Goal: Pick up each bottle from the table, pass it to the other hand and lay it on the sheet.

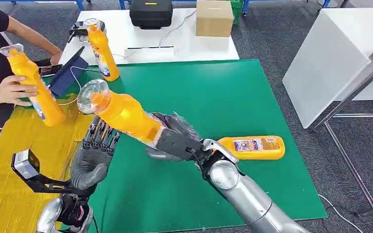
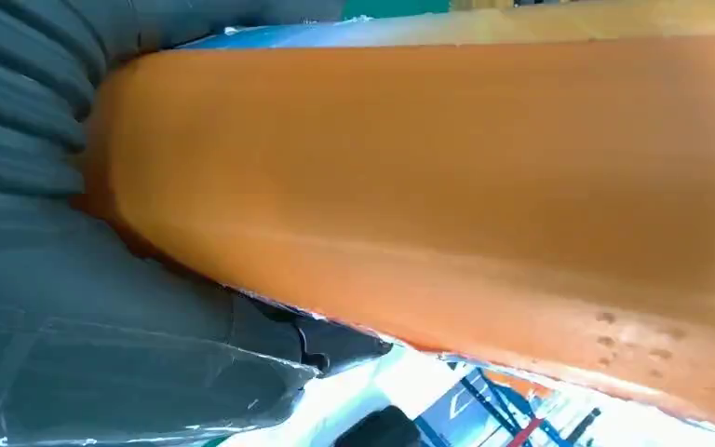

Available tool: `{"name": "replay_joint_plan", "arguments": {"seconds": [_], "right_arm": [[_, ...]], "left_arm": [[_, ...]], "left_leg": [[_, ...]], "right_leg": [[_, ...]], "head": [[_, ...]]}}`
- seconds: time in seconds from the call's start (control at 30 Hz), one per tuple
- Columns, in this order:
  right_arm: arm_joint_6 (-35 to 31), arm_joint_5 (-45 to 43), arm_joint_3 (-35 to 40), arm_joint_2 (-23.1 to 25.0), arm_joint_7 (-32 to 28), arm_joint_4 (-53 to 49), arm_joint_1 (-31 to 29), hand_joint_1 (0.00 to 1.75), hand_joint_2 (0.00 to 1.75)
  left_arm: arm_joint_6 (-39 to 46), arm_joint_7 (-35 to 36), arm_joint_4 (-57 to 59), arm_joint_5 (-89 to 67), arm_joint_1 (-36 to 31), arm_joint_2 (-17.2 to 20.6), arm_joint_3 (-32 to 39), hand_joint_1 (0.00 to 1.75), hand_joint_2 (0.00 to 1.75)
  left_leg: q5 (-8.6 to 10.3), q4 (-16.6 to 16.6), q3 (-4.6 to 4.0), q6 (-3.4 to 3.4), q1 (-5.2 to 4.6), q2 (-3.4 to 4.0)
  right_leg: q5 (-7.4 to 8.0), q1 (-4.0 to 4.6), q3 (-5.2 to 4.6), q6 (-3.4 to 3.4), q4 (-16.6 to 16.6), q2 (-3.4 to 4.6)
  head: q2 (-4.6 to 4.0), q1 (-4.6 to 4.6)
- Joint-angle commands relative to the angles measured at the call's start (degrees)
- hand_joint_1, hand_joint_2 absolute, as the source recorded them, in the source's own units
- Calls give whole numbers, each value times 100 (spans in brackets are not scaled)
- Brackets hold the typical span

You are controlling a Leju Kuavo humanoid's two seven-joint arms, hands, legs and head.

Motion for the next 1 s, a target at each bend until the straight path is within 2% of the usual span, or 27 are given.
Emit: {"name": "replay_joint_plan", "arguments": {"seconds": [0.03,0.37,0.4,0.47,0.6,0.63,0.73,1.0], "right_arm": [[138,-121,291,-68,14,351,-414,175,175],[891,-924,817,-311,-22,582,-781,175,175],[1626,-1171,1204,-379,-136,584,-888,175,175],[1475,-1122,1668,-238,4,388,-753,175,175],[1204,-1354,2128,-247,100,299,-926,175,175],[1204,-1354,2128,-247,100,299,-926,175,175],[1194,-1386,2188,-278,112,328,-988,175,175],[1183,-1388,2210,-305,112,339,-992,175,175]], "left_arm": [[-47,17,152,-11,-193,40,-119,0,175],[-321,-58,-173,78,-39,205,-490,0,175],[10,-418,-327,-693,-70,219,-480,0,175],[149,-454,-390,-1166,-123,93,-564,0,175],[256,-537,-470,-1547,-179,33,-637,0,175],[256,-537,-470,-1547,-179,33,-637,0,175],[279,-595,-467,-1661,-175,14,-688,0,175],[321,-642,-476,-1755,-174,-1,-706,0,175]], "left_leg": [[-1,0,4,1,-2,-2],[-3,-3,13,1,-7,-2],[0,-3,5,1,-4,0],[-4,-2,11,1,-6,4],[-3,-3,3,0,-3,5],[-9,-6,22,-1,-11,2],[-1,2,-8,1,-5,-7],[4,-2,-6,7,-4,-6]], "right_leg": [[-2,-2,3,3,2,-5],[-6,-7,9,5,4,-8],[-1,-4,3,3,0,-3],[-5,-6,6,5,4,-2],[-3,-3,-1,2,2,2],[-13,-10,14,5,8,-6],[-4,-4,-11,4,6,-11],[-4,-6,-7,3,2,-10]], "head": [[0,0],[0,0],[0,0],[0,0],[0,-2],[0,2],[0,2],[0,0]]}}
